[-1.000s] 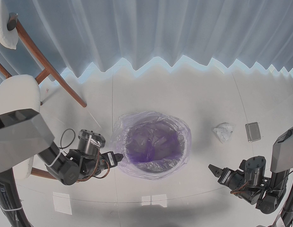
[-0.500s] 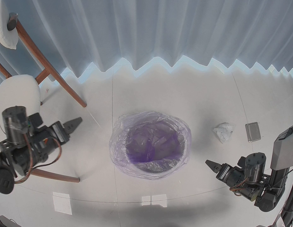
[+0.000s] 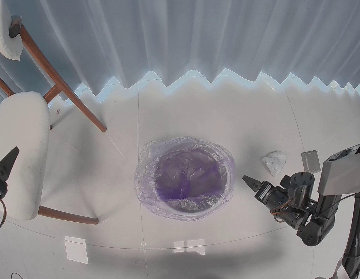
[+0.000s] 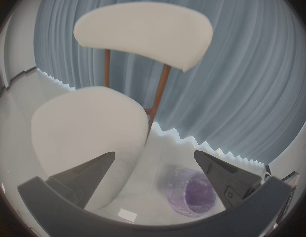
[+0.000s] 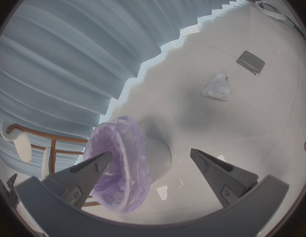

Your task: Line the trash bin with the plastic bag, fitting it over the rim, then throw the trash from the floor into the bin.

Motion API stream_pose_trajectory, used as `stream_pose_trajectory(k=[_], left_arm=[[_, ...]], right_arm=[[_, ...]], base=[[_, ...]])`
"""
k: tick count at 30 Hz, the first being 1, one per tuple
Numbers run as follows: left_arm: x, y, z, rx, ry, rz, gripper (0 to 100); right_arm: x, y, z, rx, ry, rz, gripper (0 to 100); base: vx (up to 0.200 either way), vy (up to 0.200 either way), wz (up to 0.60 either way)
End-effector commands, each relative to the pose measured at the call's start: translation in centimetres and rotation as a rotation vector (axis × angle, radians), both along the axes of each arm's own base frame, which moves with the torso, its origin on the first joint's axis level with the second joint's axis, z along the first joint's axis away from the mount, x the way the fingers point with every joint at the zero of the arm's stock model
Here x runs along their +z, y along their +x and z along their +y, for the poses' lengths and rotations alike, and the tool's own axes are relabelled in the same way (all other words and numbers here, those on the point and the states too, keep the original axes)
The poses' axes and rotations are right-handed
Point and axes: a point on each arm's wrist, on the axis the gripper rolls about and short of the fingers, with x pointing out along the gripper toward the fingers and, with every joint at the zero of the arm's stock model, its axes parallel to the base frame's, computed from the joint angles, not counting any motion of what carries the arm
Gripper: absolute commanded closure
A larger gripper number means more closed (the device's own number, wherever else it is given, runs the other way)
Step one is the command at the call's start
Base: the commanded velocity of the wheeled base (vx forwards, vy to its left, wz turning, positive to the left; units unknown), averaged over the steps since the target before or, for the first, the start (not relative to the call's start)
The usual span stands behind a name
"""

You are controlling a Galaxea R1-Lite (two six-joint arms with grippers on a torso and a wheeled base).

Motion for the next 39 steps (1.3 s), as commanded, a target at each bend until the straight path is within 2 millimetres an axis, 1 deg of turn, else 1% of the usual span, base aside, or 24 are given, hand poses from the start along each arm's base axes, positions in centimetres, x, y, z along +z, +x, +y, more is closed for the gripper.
stream_pose_trajectory(k=[1,4,6,7,8,10,13,18,26,37,38,39], left_arm=[[0.0,-3.1,0.6,0.062,0.046,-0.085,0],[-0.2,-3.1,0.6,0.058,0.1,-0.072,0],[-0.2,-3.1,0.6,0.058,0.1,-0.072,0],[-0.1,-3.0,0.5,0.054,0.106,-0.071,0],[-0.1,-3.0,0.5,0.054,0.106,-0.071,0],[0.0,-2.9,0.5,0.043,0.11,-0.072,0],[-0.1,-2.9,0.5,0.04,0.124,-0.064,0],[-0.3,-2.9,0.5,0.041,0.131,-0.057,0],[-0.3,-2.6,0.5,0.038,0.132,-0.047,0],[-0.1,-2.6,0.4,0.036,0.134,-0.053,0],[-0.1,-2.6,0.4,0.038,0.134,-0.052,0],[-0.1,-2.6,0.4,0.038,0.134,-0.052,0]], right_arm=[[-2.4,3.5,-0.5,-0.01,-0.005,0.014,0],[-2.7,4.8,-0.6,-0.012,-0.011,-0.01,0],[-2.7,4.8,-0.6,-0.012,-0.012,-0.011,0],[-3.1,5.5,-0.4,-0.003,-0.02,-0.02,0],[-3.1,5.5,-0.4,-0.003,-0.02,-0.02,0],[-3.7,5.7,-0.2,0.008,-0.038,-0.014,0],[-3.5,6.1,0.2,0.026,-0.043,-0.035,0],[-3.0,6.0,0.8,0.057,-0.068,-0.072,0],[-3.2,6.2,0.9,0.084,-0.09,-0.078,0],[-4.5,7.6,1.5,0.093,-0.105,-0.074,0],[-4.7,7.8,1.6,0.093,-0.104,-0.076,100],[-4.8,7.9,1.6,0.093,-0.104,-0.075,100]], base=[[0.0,0.0,0.0],[0.0,0.0,0.0],[0.0,0.0,0.0],[0.0,0.0,0.0],[0.0,0.0,0.0],[0.0,0.0,0.0],[0.0,0.0,0.0],[0.0,0.0,0.0],[0.0,0.0,0.0],[0.0,0.0,0.0],[0.0,0.0,0.0],[0.0,0.0,0.0]])
